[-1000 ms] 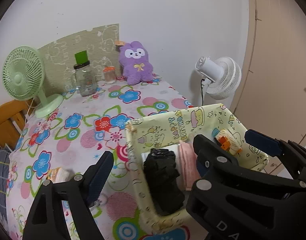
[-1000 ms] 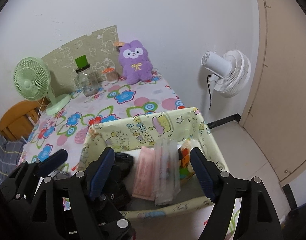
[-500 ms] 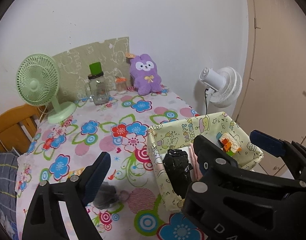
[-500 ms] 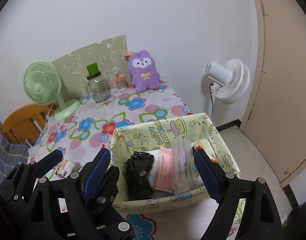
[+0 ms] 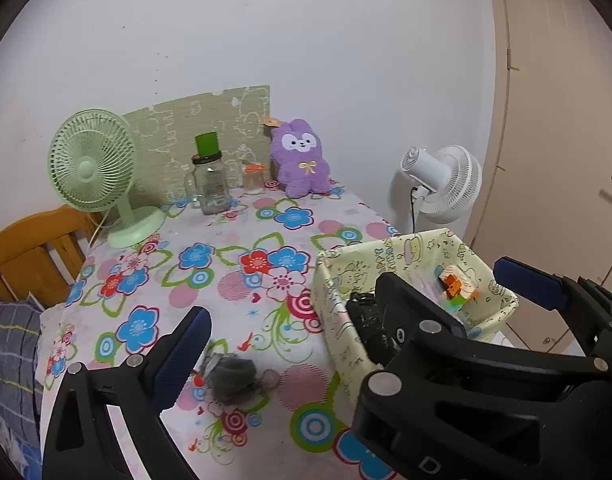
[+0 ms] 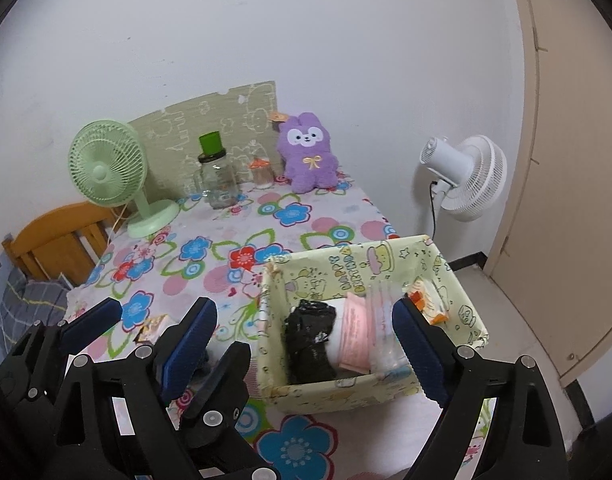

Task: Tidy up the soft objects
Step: 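Withdraw both tools from the gift box toward the grey sock and snack box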

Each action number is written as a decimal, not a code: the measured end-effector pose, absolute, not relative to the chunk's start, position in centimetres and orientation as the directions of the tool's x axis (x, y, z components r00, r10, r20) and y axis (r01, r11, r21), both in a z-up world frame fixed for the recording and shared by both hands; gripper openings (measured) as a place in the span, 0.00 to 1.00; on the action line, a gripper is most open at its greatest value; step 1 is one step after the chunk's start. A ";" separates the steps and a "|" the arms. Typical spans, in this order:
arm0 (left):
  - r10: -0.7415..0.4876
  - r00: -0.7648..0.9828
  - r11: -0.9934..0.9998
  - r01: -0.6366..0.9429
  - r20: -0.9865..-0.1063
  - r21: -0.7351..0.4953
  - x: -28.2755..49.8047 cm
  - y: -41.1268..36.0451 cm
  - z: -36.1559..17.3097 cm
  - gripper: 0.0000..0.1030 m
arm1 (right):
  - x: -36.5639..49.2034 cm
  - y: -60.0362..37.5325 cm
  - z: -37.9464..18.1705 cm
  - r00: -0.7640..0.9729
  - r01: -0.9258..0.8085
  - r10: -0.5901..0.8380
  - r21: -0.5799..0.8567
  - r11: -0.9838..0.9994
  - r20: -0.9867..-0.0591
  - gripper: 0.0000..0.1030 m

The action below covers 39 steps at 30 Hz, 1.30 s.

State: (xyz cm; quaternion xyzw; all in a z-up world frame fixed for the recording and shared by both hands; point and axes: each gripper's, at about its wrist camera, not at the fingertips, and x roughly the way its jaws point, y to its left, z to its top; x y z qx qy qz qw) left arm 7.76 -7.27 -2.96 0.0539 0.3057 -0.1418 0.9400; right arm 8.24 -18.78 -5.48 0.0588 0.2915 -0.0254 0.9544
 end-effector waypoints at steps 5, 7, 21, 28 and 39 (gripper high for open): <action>-0.224 0.781 0.959 0.283 -0.583 0.010 7.4 -6.0 -3.1 0.97 | 7.9 -17.3 -5.4 0.836 0.057 -0.003 0.080 0.995 -0.549 0.89; -0.221 0.782 0.960 0.280 -0.583 0.011 7.2 -5.4 -3.1 0.97 | 7.7 -16.8 -5.4 0.837 0.046 0.005 0.079 0.996 -0.546 0.89; -0.199 0.778 0.968 0.252 -0.595 0.006 7.3 -2.6 -4.6 0.97 | 8.4 -13.9 -6.8 0.830 -0.002 0.041 0.071 0.997 -0.556 0.89; -0.185 0.768 0.972 0.237 -0.613 0.003 7.9 -1.2 -6.1 0.97 | 9.3 -12.5 -8.5 0.811 -0.034 0.074 0.080 0.996 -0.580 0.89; -0.147 0.741 0.980 0.198 -0.655 0.003 8.8 1.1 -8.7 0.97 | 10.9 -10.1 -11.4 0.771 -0.092 0.131 0.095 0.991 -0.624 0.89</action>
